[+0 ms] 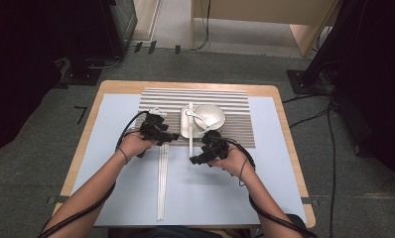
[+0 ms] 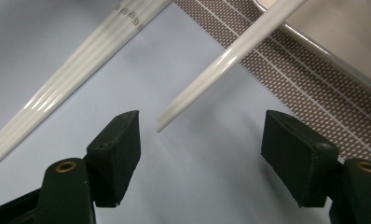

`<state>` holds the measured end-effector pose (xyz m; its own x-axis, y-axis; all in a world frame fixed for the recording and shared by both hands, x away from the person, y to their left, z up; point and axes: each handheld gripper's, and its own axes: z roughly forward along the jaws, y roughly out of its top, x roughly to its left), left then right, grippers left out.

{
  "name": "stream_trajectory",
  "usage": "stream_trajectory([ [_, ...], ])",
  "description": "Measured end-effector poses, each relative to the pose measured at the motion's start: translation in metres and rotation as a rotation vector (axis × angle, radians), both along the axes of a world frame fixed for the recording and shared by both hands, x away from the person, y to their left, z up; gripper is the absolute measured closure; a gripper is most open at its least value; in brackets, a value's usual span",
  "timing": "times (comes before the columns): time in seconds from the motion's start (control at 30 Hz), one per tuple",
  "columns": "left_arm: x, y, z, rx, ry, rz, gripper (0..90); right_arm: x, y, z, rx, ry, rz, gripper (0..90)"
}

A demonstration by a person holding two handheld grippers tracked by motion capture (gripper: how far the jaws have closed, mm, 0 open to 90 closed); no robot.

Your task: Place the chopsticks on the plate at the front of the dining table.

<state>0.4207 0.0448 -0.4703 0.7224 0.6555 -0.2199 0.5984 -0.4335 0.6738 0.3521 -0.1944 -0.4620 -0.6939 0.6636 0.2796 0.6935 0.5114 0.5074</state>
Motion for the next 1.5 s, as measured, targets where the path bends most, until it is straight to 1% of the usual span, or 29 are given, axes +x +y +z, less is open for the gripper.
stream_trajectory([
  [0.13,-0.007,0.006,0.001,0.006,-0.001,-0.009,29.7,-0.002,-0.003,-0.001,-0.001,-0.03,0.012,28.0],
  [0.23,-0.014,0.007,0.001,0.032,-0.014,-0.034,29.3,-0.004,-0.005,-0.001,0.006,-0.051,0.026,27.6],
  [0.27,-0.016,0.008,0.001,0.034,-0.02,-0.039,29.3,-0.004,-0.005,-0.002,0.007,-0.055,0.027,27.3],
  [0.47,-0.031,0.01,0.001,0.037,-0.048,-0.05,28.6,-0.008,-0.007,-0.002,0.004,-0.08,0.04,27.0],
  [0.57,-0.037,0.013,0.0,0.037,-0.051,-0.056,28.5,-0.01,-0.01,-0.002,0.0,-0.095,0.044,26.9],
  [0.63,-0.04,0.016,0.0,0.04,-0.05,-0.052,28.5,-0.011,-0.014,-0.002,0.002,-0.101,0.041,26.9],
  [0.83,-0.046,0.022,0.0,0.021,-0.043,-0.038,28.5,-0.013,-0.019,-0.005,0.01,-0.121,0.041,26.8],
  [0.93,-0.048,0.026,0.0,0.026,-0.048,-0.035,28.5,-0.014,-0.021,-0.007,0.006,-0.135,0.043,26.7],
  [1.0,-0.05,0.028,0.0,0.009,-0.05,-0.022,28.5,-0.015,-0.023,-0.008,0.0,-0.147,0.044,26.6],
  [1.03,-0.05,0.029,0.0,0.007,-0.052,-0.015,28.6,-0.015,-0.024,-0.008,-0.001,-0.148,0.041,26.6],
  [1.13,-0.054,0.032,0.001,0.012,-0.065,-0.015,28.5,-0.016,-0.026,-0.009,0.002,-0.159,0.037,26.6],
  [1.2,-0.057,0.033,0.0,0.021,-0.066,-0.016,28.5,-0.017,-0.028,-0.01,0.003,-0.169,0.03,26.6],
  [1.3,-0.06,0.036,-0.002,0.031,-0.065,-0.015,28.5,-0.017,-0.032,-0.011,0.003,-0.168,0.024,25.6],
  [1.37,-0.062,0.038,-0.003,0.033,-0.066,-0.012,28.5,-0.017,-0.033,-0.011,0.002,-0.167,0.024,25.6],
  [1.4,-0.064,0.04,-0.003,0.032,-0.065,-0.009,28.5,-0.018,-0.036,-0.012,-0.005,-0.179,0.032,25.6],
  [1.5,-0.068,0.045,-0.005,0.027,-0.065,-0.001,28.4,-0.02,-0.038,-0.013,-0.011,-0.187,0.036,25.6],
])
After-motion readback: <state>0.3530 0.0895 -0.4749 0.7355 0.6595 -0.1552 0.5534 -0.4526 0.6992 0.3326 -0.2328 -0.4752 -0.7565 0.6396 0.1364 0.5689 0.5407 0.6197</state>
